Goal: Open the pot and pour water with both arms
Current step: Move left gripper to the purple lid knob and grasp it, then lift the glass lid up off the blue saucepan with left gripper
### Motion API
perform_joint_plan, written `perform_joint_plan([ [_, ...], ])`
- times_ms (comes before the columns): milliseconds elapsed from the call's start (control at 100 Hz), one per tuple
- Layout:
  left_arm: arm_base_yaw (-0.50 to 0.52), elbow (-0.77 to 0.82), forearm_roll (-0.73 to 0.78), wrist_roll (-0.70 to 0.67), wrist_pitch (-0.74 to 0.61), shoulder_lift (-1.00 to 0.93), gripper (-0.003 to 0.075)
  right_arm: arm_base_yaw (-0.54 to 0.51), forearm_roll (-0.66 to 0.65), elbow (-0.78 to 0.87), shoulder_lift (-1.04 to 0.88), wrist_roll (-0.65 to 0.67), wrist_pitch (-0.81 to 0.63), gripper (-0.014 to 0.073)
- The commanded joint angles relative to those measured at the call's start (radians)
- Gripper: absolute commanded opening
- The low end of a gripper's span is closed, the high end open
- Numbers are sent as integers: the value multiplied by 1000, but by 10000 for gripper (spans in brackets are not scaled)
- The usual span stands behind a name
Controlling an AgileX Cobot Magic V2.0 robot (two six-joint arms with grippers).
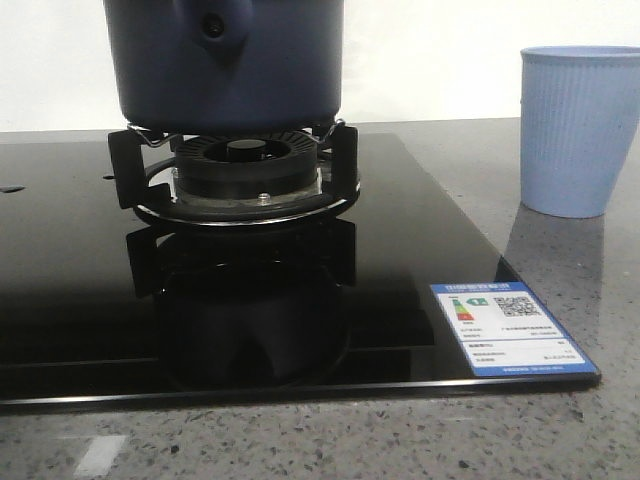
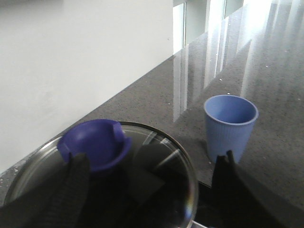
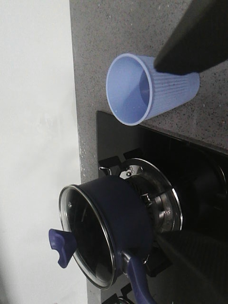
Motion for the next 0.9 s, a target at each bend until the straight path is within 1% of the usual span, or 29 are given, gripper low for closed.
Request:
perform_joint_plan([
  [0,-8,-67,-104,43,-27,41,541,2,14,-40,14,-13,-82,604],
  [140,-8,-117,-130,42,-58,126,594,2,14,-40,14,-13,-82,604],
  [220,-8,-136,-159,42,-56,168,594,2,16,-40,14,-13,-87,604],
  [360,-8,-150,-243,51,-14,230,592,2,16,-40,14,-13,-110,604],
  [510,-8,-155,-318,113,39,278,588,2,16,-40,14,-13,-132,604],
  [710,-8,-157,-322,120,41,319,588,2,16,-40,14,-13,-138,604],
  [810,-8,-157,-324,120,41,334,578,2,16,-40,14,-13,-142,604],
  [890,-8,-157,-326,120,37,338,529,2,16,-40,14,-13,-142,604],
])
